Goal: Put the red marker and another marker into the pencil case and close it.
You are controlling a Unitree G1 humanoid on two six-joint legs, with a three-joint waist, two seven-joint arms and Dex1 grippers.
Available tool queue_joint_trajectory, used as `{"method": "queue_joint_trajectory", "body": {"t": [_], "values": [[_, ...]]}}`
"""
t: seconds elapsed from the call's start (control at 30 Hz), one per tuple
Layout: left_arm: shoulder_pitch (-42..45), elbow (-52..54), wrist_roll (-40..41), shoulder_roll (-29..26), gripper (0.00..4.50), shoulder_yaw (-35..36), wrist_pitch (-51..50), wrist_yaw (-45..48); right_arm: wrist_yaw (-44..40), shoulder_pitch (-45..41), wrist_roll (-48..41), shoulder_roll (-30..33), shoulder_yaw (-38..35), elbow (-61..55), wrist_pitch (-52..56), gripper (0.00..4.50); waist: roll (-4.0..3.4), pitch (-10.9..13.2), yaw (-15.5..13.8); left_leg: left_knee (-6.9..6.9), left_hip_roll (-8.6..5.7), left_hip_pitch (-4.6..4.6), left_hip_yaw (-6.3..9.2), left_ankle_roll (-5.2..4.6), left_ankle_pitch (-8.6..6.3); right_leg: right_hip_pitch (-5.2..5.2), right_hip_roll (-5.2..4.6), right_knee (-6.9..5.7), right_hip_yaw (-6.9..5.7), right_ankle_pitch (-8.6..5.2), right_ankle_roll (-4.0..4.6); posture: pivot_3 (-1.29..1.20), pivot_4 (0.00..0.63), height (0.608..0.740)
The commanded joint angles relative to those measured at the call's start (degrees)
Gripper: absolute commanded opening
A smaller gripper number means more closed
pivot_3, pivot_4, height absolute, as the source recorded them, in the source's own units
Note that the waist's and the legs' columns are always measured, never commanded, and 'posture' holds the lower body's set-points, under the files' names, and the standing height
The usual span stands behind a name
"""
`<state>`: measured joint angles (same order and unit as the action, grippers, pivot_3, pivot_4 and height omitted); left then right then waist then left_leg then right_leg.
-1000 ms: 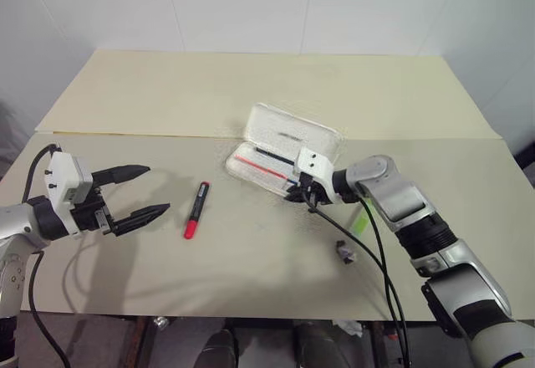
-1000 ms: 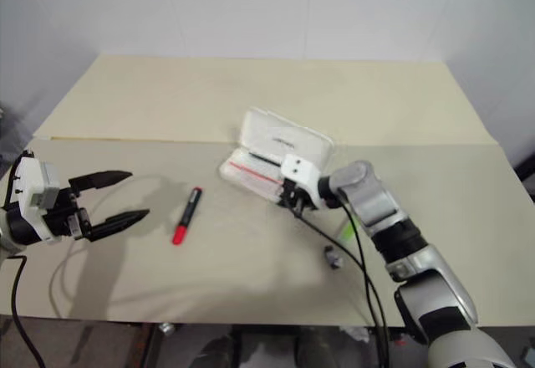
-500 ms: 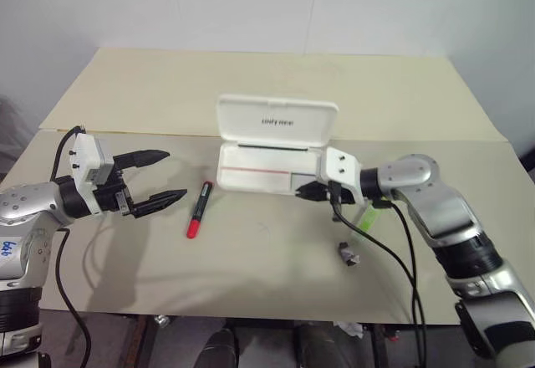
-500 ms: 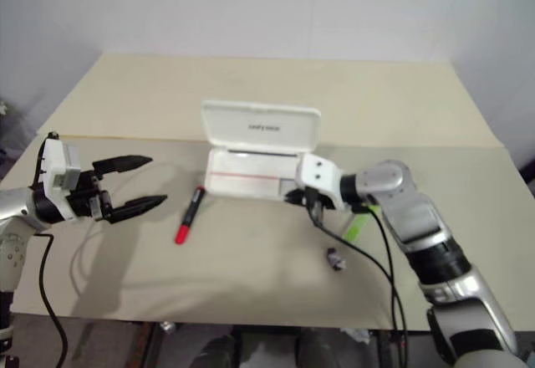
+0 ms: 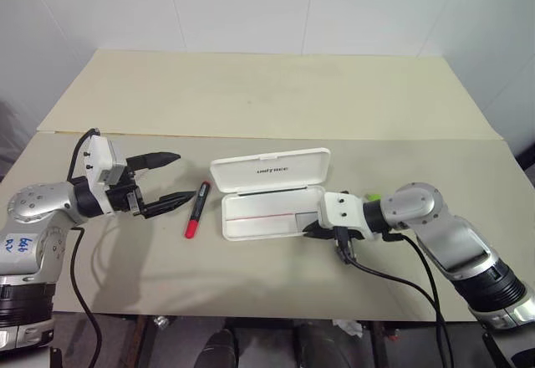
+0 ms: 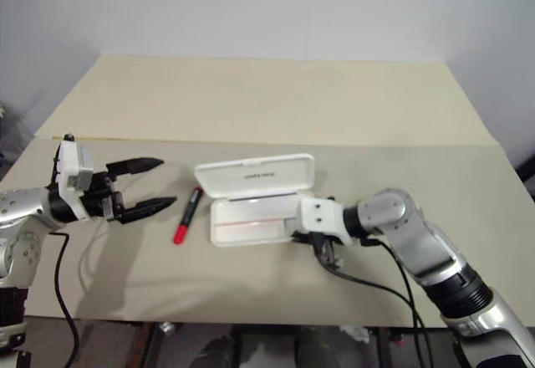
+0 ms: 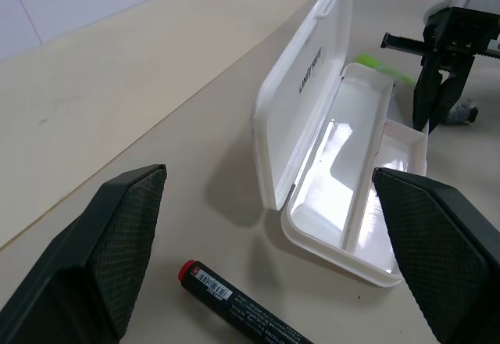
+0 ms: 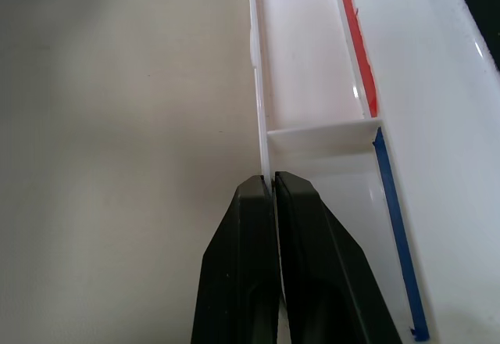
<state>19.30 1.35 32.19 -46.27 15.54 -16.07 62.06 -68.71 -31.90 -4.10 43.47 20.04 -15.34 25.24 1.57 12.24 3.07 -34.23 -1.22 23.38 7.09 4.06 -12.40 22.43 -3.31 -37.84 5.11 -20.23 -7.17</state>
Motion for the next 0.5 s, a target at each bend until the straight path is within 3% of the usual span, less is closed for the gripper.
{"method": "queue_joint_trajectory", "body": {"t": [0.03,0.3,0.5], "values": [[-0.9,2.0,0.2,-0.3,4.5,1.5,0.6,-0.4,0.7,-0.1,0.2,-1.2,0.8,-0.6,-0.3,0.02,0.0,0.0,0.0,0.0,0.0,0.0,0.0,0.0,0.0,0.0,0.0,-0.01,0.0,0.0,0.0,0.0,0.15,0.74],[-2.3,3.0,0.6,-0.7,4.5,2.4,0.3,-1.1,0.6,-0.6,0.5,-2.8,1.9,2.6,-0.6,0.02,0.0,0.0,-0.1,-0.02,-0.01,0.0,0.01,0.0,0.0,0.0,-0.01,-0.01,0.0,0.0,0.0,0.0,0.15,0.74],[-2.5,3.3,0.7,-0.7,4.5,2.5,0.1,-1.4,0.4,-0.5,1.0,-3.3,2.6,4.1,-1.6,1.74,0.0,0.0,-0.1,-0.02,0.0,0.0,0.01,0.0,0.0,-0.01,-0.01,-0.01,-0.01,0.0,0.0,0.0,0.15,0.74]]}}
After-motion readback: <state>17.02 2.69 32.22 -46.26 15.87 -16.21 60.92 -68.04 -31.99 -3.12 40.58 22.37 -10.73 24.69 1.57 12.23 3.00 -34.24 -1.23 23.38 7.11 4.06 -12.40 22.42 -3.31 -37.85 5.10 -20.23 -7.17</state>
